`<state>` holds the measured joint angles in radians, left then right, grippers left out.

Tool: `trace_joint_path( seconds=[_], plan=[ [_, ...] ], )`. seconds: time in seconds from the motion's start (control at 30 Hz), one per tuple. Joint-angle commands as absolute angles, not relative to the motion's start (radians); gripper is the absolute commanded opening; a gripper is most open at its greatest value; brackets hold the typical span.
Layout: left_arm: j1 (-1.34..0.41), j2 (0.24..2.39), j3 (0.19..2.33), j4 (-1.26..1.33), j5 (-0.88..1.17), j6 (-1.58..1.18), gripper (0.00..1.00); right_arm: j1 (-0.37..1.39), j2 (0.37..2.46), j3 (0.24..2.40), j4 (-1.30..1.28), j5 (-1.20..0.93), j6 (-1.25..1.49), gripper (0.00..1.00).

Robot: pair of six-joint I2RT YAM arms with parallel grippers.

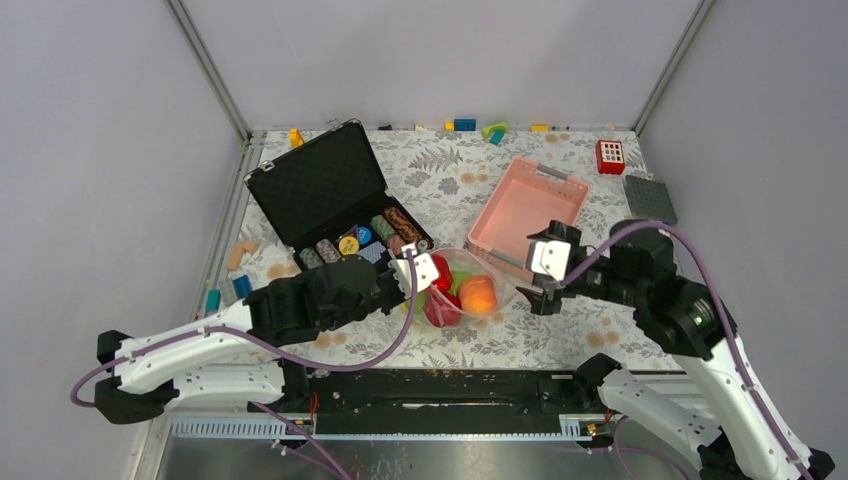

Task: Place the food in the zip-top bag and seal the zipper
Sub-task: Adjust the zipper food storage bag at the center of the board.

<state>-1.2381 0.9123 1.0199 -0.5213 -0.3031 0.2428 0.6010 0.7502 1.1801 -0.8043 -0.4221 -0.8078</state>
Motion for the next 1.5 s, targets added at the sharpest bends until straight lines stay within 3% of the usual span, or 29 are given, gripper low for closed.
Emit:
trace_joint_path(
  seconds=[0.0,0.33,0.5,0.6,0.67,0.77,0.87,0.9,1.13,1.3,1.47],
  plan=[
    [-1.228,0.919,1.016,-0.450,-0.366,0.201,0.00,0.595,0.663,1.147,-0.828,-0.462,-0.849,0.95],
    [-1.222,0.936,1.063,-0.484,-0.344,0.174,0.00,0.595,0.742,1.091,-0.836,-0.649,-0.739,0.95],
    [-1.223,0.928,1.060,-0.486,-0.335,0.151,0.00,0.595,0.821,1.023,-0.714,-0.674,-0.654,0.95],
    [-1.222,0.928,1.056,-0.477,-0.342,0.146,0.00,0.595,0.840,0.986,-0.666,-0.722,-0.644,0.91],
    [-1.223,0.933,1.063,-0.485,-0.352,0.137,0.00,0.594,0.840,0.981,-0.661,-0.759,-0.650,0.80],
    [-1.222,0.936,1.074,-0.499,-0.364,0.125,0.00,0.595,0.827,0.968,-0.651,-0.759,-0.659,0.38],
    [-1.222,0.934,1.079,-0.512,-0.396,0.112,0.00,0.595,0.810,0.963,-0.642,-0.716,-0.658,0.04],
    [-1.221,0.933,1.082,-0.518,-0.407,0.107,0.00,0.595,0.805,0.966,-0.648,-0.693,-0.659,0.00],
    [-1.172,0.927,1.058,-0.542,-0.595,0.053,0.00,0.592,0.773,0.993,-0.724,-0.461,-0.651,0.00],
    [-0.923,0.911,1.022,-0.500,-0.334,0.022,0.00,0.561,0.762,1.017,-0.747,-0.392,-0.613,0.00],
    [-0.899,0.916,0.986,-0.381,-0.077,0.089,0.00,0.558,0.787,1.007,-0.585,-0.442,-0.397,0.00]
  ],
)
